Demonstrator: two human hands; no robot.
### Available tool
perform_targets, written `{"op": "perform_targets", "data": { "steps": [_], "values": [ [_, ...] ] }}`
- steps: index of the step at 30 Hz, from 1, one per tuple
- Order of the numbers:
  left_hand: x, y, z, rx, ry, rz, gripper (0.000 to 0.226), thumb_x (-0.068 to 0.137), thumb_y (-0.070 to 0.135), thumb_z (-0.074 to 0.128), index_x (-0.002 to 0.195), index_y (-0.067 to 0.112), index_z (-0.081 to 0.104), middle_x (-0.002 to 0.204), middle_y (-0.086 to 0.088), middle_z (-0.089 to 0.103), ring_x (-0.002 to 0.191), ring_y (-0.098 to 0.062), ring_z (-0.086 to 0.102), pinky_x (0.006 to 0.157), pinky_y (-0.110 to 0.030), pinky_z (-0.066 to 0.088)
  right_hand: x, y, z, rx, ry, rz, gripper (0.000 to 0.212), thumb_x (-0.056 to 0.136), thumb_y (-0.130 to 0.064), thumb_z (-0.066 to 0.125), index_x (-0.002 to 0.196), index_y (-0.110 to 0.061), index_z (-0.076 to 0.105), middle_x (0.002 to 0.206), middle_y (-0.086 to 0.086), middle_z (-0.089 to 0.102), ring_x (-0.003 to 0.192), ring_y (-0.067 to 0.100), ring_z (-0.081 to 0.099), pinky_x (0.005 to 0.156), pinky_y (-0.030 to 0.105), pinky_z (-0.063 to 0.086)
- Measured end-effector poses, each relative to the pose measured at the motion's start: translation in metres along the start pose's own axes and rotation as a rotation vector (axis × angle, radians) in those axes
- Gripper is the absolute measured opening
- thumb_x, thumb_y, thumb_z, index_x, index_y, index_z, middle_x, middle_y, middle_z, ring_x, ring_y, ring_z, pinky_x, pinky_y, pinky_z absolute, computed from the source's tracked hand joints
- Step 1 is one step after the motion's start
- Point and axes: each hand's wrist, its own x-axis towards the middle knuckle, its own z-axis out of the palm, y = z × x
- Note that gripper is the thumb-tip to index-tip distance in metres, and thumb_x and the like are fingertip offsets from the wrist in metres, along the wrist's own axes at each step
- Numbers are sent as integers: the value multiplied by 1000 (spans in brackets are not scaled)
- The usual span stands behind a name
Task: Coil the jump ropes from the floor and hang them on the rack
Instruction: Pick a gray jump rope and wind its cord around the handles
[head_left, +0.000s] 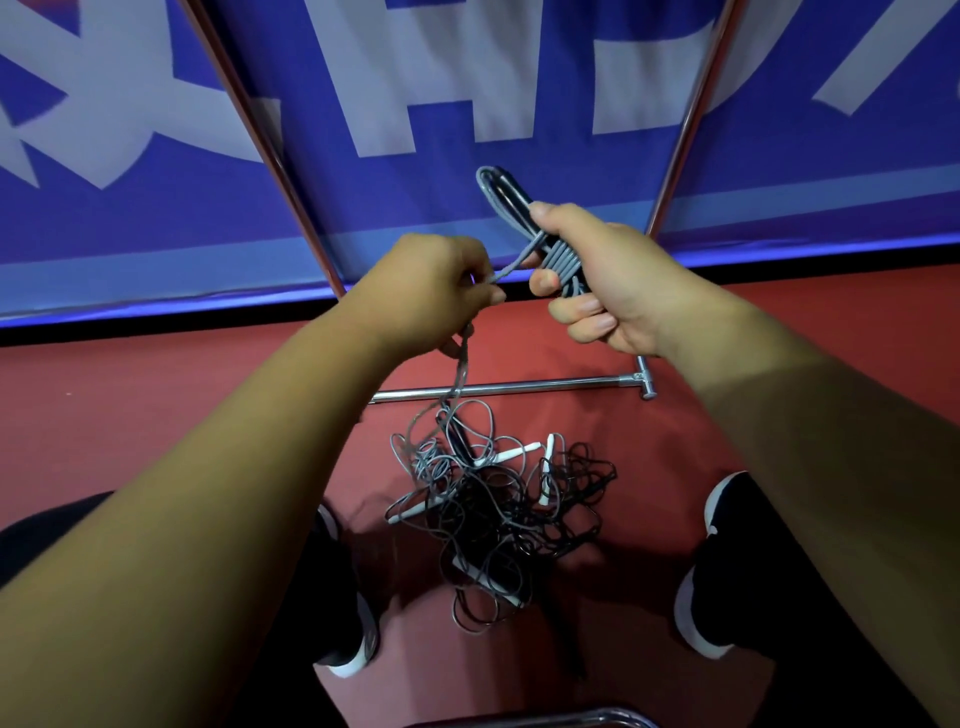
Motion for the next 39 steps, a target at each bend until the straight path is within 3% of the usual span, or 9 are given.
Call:
{"op": "perform_targets", "data": {
  "steps": [7, 10, 13, 20, 22, 25, 29, 34, 39],
  "values": [
    [-4, 9, -1, -560, -48, -70, 30, 110, 34, 50, 97, 7, 52, 73, -11, 61, 70, -33, 76, 81, -54, 63, 8, -1, -6, 99, 99, -16, 42, 103, -56, 56, 102, -14, 62, 67, -3, 50, 47, 10, 20, 39, 20, 16],
    [-7, 16, -3, -766, -156, 9, 30, 113, 31, 44, 97, 7, 52, 63, -11, 51, 46, -24, 48, 69, -46, 60, 11, -1, -9, 128, 127, -13, 43, 103, -56, 55, 104, -14, 63, 67, -3, 51, 46, 10, 21, 39, 20, 17],
    [-7, 17, -5, -839, -266, 59, 32, 113, 21, 38, 117, -5, 55, 61, -12, 56, 48, -18, 33, 61, -35, 46, 12, -3, -14, 165, 147, -4, 42, 103, -55, 56, 101, -14, 62, 69, -2, 51, 47, 10, 21, 38, 19, 17],
    [-9, 3, -7, -434, -607, 118, 29, 108, 17, 50, 131, 3, 62, 114, -10, 78, 86, -39, 62, 91, -42, 54, 7, -7, -15, 87, 107, -5, 46, 100, -55, 59, 112, -11, 68, 66, -2, 49, 48, 10, 18, 39, 19, 15],
    [-8, -1, -3, -263, -565, 97, 23, 107, 22, 56, 121, 11, 70, 107, 1, 80, 95, -40, 68, 93, -45, 55, 5, -8, -15, 44, 70, 5, 46, 99, -56, 61, 111, -13, 70, 67, -2, 48, 49, 10, 17, 40, 19, 14],
    [-4, -8, 0, -51, -440, 26, 17, 104, 28, 64, 103, 18, 77, 90, 13, 80, 77, -9, 74, 75, -24, 54, 1, -8, -13, -28, -9, 25, 45, 96, -58, 66, 110, -15, 70, 70, -3, 49, 51, 10, 18, 41, 19, 13],
    [0, -15, 2, 37, -331, -59, 15, 100, 28, 70, 94, 19, 80, 77, 15, 78, 67, 2, 71, 62, -7, 47, -1, -5, -8, -57, -63, 44, 34, 100, -49, 66, 110, -16, 64, 71, -4, 49, 47, 8, 20, 38, 17, 15],
    [3, -20, 11, 80, -281, -103, 14, 99, 25, 71, 92, 17, 79, 81, 8, 80, 71, -8, 77, 80, -28, 61, -4, -3, 0, -77, -119, 55, 26, 103, -36, 63, 91, -18, 49, 72, 2, 53, 46, 9, 20, 38, 16, 14],
    [6, -22, 13, 80, -217, -139, 15, 100, 24, 70, 92, 13, 77, 81, 4, 80, 67, -12, 77, 76, -35, 64, -9, -2, 4, -113, -145, 60, 19, 103, -28, 62, 96, -13, 54, 83, 8, 64, 44, 9, 24, 36, 16, 15]
  ]
}}
